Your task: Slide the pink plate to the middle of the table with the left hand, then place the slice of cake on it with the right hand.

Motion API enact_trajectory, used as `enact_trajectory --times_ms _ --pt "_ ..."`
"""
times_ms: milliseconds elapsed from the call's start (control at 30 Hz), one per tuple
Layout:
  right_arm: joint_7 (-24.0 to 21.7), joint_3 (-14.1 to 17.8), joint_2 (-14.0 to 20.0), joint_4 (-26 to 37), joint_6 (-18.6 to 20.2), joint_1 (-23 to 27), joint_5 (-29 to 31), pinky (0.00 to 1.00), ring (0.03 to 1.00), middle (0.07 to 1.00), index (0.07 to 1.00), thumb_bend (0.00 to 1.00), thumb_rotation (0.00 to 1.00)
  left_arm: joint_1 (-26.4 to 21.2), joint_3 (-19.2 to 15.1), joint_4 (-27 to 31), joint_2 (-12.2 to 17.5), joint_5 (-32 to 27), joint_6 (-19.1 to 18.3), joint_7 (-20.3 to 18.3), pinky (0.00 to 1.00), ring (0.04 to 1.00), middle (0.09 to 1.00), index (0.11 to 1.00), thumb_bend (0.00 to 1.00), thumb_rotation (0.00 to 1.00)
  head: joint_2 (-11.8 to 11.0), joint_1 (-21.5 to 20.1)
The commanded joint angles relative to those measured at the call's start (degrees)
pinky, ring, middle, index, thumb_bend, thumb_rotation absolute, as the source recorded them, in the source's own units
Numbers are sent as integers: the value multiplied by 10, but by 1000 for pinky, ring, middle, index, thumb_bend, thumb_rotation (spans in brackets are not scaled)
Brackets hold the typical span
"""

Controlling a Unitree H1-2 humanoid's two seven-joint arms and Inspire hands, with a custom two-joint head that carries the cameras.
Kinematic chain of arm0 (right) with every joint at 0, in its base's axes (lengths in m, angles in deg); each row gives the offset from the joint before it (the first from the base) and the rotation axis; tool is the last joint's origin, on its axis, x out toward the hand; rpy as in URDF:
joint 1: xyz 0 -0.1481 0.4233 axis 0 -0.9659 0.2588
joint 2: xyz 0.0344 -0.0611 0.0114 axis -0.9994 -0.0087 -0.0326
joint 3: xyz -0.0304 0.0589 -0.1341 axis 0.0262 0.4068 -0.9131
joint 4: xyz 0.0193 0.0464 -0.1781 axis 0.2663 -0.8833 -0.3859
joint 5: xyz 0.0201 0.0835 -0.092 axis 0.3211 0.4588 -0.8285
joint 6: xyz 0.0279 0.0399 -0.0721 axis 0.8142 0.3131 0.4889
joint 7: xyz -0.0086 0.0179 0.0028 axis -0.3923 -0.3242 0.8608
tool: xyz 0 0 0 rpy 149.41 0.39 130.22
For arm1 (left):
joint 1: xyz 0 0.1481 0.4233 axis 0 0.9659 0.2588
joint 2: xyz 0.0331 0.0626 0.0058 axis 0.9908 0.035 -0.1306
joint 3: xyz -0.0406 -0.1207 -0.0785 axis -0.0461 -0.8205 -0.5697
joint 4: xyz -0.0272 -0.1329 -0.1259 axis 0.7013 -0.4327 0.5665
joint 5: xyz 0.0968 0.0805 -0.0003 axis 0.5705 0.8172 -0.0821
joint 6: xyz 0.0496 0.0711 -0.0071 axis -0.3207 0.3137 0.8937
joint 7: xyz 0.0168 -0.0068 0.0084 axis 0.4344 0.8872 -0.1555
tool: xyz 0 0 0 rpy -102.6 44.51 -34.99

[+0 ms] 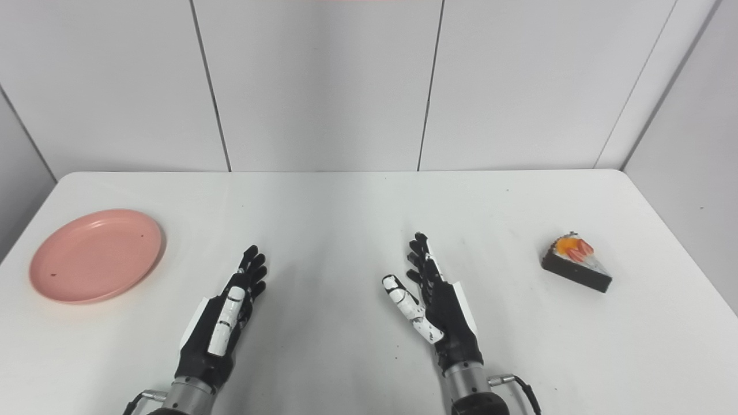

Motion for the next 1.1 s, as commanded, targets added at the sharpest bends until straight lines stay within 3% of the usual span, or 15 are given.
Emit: enact_trajectory --times_ms 0,200,333,500,600,733,833,1067 --pt "-1 1 -2 9 -24 10 6 918 946 962 984 447 670 -5 0 4 -1 -2 17 2 1000 1000 1000 1000 543 1000 -4 15" --pt "-24 8 12 17 -6 6 43 989 978 989 1000 494 653 -13 -10 8 -11 -7 13 13 1000 1000 1000 1000 512 1000 -16 70" --pt "-25 12 17 7 -25 4 44 989 966 986 1000 473 661 -39 -34 14 -21 -15 10 30 1000 1000 1000 1000 544 1000 -24 100" --pt "-31 16 19 3 -20 6 62 1000 976 989 1000 481 662 -74 -65 18 -21 -18 -14 51 982 979 991 990 564 1000 -34 131" --pt "-31 16 20 9 -17 4 63 1000 984 996 1000 482 678 -97 -90 9 -21 -20 1 73 916 924 931 932 598 989 -36 138" --pt "-26 15 19 13 -18 4 51 997 976 983 1000 468 674 -125 -106 17 11 -19 -5 64 954 934 931 936 630 999 -41 144" --pt "-22 16 18 14 -23 2 45 981 969 977 1000 446 664 -144 -117 12 27 -15 12 72 940 916 915 923 626 1000 -44 149" --pt "-21 18 18 9 -28 1 45 994 967 972 1000 417 630 -184 -165 19 71 -33 -12 83 966 896 894 900 694 1000 -51 157"
